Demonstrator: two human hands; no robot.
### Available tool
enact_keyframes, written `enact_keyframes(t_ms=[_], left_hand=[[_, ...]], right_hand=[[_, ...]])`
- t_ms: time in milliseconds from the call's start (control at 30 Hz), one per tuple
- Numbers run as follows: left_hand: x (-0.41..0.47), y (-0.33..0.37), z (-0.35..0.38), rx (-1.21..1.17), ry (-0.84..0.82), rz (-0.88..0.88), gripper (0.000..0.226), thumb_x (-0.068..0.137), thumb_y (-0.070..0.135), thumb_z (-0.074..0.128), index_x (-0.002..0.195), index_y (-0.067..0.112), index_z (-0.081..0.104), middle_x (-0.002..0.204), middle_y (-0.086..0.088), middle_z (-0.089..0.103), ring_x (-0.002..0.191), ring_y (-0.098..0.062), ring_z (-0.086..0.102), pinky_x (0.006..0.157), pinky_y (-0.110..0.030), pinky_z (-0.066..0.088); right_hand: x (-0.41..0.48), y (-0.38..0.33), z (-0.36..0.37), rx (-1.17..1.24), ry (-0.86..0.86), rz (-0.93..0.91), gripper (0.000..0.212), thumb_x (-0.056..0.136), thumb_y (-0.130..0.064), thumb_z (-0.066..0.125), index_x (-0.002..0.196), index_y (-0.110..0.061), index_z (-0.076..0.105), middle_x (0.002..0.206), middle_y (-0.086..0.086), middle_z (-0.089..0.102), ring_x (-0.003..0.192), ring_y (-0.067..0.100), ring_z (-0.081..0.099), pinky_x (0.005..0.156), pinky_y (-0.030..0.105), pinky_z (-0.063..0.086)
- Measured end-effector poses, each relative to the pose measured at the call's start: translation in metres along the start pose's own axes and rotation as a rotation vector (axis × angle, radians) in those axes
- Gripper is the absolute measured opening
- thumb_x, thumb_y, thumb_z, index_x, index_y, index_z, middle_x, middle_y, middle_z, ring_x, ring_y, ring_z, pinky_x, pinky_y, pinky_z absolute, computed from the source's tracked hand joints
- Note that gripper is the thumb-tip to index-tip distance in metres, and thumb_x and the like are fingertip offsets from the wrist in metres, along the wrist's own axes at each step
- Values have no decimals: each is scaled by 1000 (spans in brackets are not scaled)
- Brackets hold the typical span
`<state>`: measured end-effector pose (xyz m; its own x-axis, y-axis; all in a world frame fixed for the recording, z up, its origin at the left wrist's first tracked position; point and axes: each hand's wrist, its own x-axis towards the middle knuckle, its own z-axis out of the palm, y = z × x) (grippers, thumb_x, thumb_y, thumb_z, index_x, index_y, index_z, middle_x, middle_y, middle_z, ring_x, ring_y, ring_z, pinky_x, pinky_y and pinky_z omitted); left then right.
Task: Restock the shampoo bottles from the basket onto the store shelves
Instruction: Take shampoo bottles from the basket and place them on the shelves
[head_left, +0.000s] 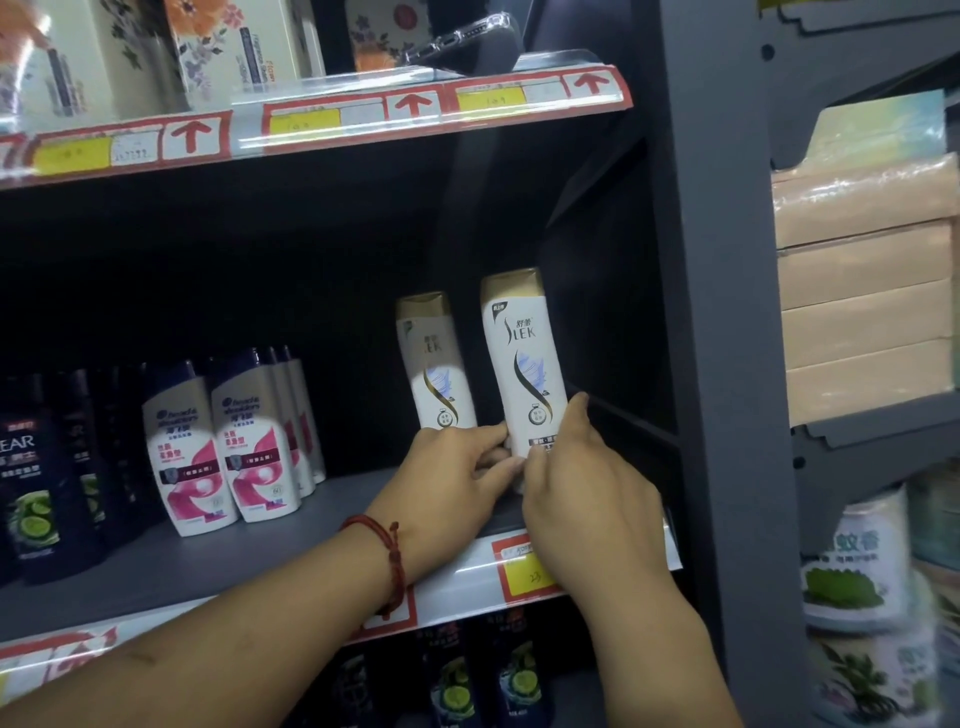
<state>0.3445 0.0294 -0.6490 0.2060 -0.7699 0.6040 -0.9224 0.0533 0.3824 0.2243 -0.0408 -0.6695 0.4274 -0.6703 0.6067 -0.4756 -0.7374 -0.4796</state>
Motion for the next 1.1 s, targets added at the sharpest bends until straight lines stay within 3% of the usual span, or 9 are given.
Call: enact_keyframes(t_ms=[167, 333, 433, 500, 567, 667, 767, 900, 1100], left_hand=[[2, -1, 0, 40, -2, -15, 17, 98, 24, 60, 107, 23, 74, 87, 15, 76, 88, 9, 67, 85, -14, 51], [1, 0, 0, 30, -11, -35, 17, 97, 26, 61, 107, 23, 74, 91, 15, 76, 92, 8, 67, 90, -20, 52], [1, 2, -1, -2, 29, -76, 9, 94, 28, 66, 96, 25, 74, 80, 12, 75, 81, 6, 68, 80, -15, 53], [-1, 6, -3, -44, 88, -140, 3, 90, 27, 71, 92, 29, 71, 75, 10, 75, 74, 2, 70, 75, -17, 56], [-3, 7, -8, -115, 165, -224, 2, 89, 20, 71, 90, 18, 71, 71, 2, 74, 68, -6, 72, 72, -24, 60], [-3, -4, -25, -121, 324, -291, 6, 88, 14, 65, 85, 16, 70, 68, -2, 73, 65, -14, 73, 66, -35, 62], [-9, -19, -39, 20, 325, -389, 11, 87, 18, 66, 97, 20, 66, 82, 3, 71, 81, -13, 70, 73, -26, 57], [-15, -31, -36, 34, 197, -500, 39, 87, 19, 68, 124, 11, 61, 101, 1, 74, 100, -14, 67, 92, -28, 52], [-12, -36, -32, 46, 158, -405, 22, 90, 11, 65, 111, 11, 70, 99, 7, 74, 87, 1, 64, 73, -5, 47]], right_hand=[[0, -2, -1, -3, 1, 10, 71, 104, -35, 36, 159, -7, 1, 154, 4, 42, 122, 20, 56, 74, 30, 35], [1, -2, -2, 19, -13, 14, 74, 104, -35, 39, 159, -8, -1, 154, 5, 43, 124, 21, 55, 78, 30, 39], [4, -2, -7, 114, -27, 43, 76, 103, -30, 44, 159, -9, -3, 152, 7, 42, 123, 23, 55, 77, 29, 41], [3, -3, -15, 258, 25, 74, 72, 101, -23, 48, 159, -11, 8, 150, 8, 43, 125, 24, 53, 87, 33, 49], [1, -2, -25, 387, 229, 36, 52, 99, -16, 51, 149, -13, 36, 140, 5, 52, 119, 22, 56, 94, 39, 53], [-2, -12, -40, 491, 422, -92, 19, 98, -11, 54, 113, -19, 62, 109, -5, 63, 94, 9, 62, 80, 30, 57], [-4, -26, -38, 635, 211, -134, 24, 95, -4, 55, 105, -21, 69, 96, -9, 70, 87, 4, 68, 79, 23, 58], [-11, -34, -12, 461, -26, -131, 32, 98, -9, 52, 124, -22, 65, 114, -3, 70, 104, 10, 66, 93, 30, 54], [-6, -45, -2, 218, -178, -126, 19, 99, -21, 53, 117, -15, 50, 114, 1, 61, 94, 18, 56, 57, 20, 34]])
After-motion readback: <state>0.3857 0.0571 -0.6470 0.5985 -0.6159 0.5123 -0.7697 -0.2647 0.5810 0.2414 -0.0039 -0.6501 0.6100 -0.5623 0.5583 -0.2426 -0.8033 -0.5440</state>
